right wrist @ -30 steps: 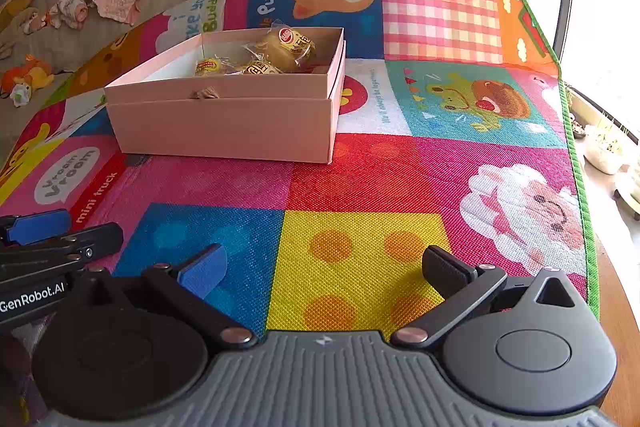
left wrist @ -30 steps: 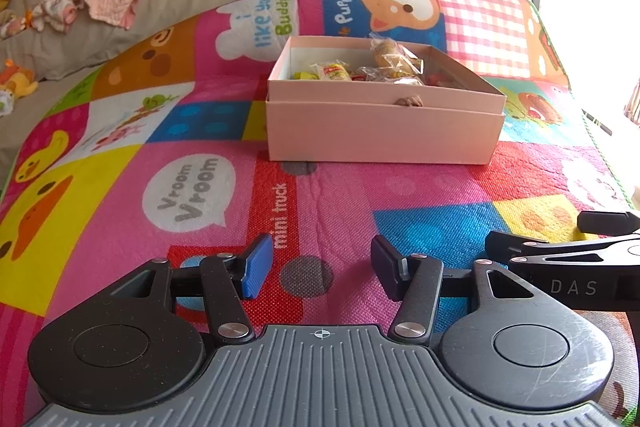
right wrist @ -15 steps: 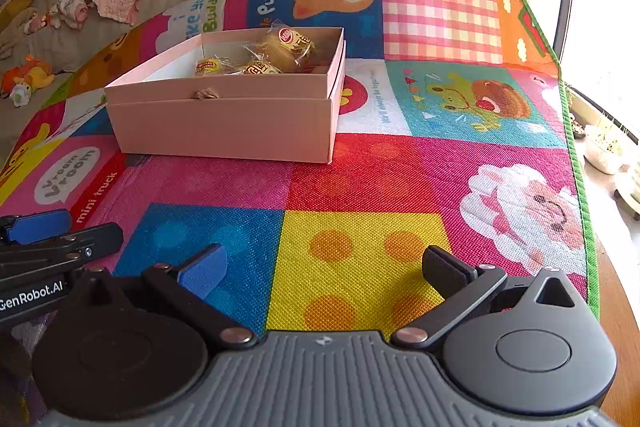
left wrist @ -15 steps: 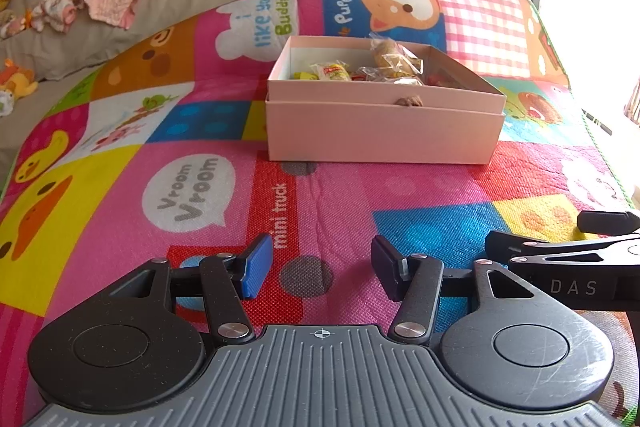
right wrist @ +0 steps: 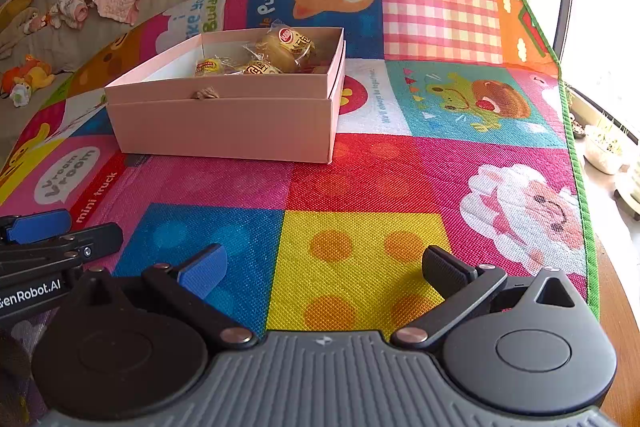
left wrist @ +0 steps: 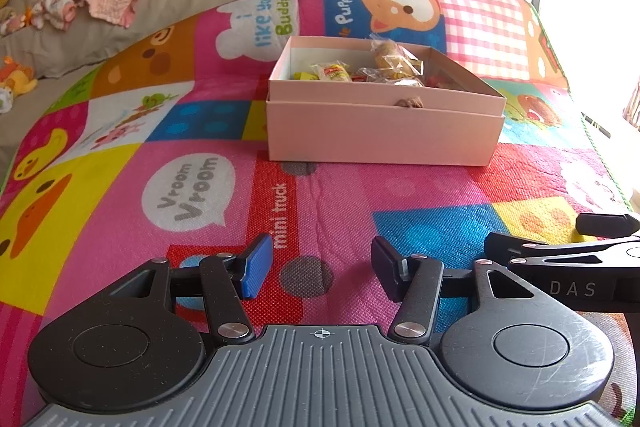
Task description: Organize objects
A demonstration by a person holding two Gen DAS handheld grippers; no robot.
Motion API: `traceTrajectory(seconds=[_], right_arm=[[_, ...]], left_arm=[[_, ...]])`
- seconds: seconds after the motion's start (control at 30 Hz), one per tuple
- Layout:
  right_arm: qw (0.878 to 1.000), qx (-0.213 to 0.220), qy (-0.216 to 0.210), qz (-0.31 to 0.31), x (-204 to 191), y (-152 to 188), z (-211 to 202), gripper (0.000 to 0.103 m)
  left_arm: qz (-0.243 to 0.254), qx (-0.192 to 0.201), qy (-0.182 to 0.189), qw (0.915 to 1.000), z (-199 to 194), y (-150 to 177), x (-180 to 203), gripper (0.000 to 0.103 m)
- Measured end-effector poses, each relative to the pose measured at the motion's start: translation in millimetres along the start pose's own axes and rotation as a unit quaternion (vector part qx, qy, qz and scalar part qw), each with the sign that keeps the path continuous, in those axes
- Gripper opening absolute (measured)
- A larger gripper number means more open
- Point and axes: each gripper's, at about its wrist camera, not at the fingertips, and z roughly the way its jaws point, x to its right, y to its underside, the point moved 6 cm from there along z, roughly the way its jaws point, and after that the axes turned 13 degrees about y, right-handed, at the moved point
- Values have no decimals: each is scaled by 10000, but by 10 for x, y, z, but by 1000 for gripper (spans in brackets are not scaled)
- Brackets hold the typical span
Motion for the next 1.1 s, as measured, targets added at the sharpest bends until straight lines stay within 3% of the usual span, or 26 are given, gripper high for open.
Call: traceTrajectory(seconds=[1.1], right_arm=[[10000,-4,-6,7,-2,-2,-10,103]], left_arm=[[142,-33,-64,9999,6,6,12,60]])
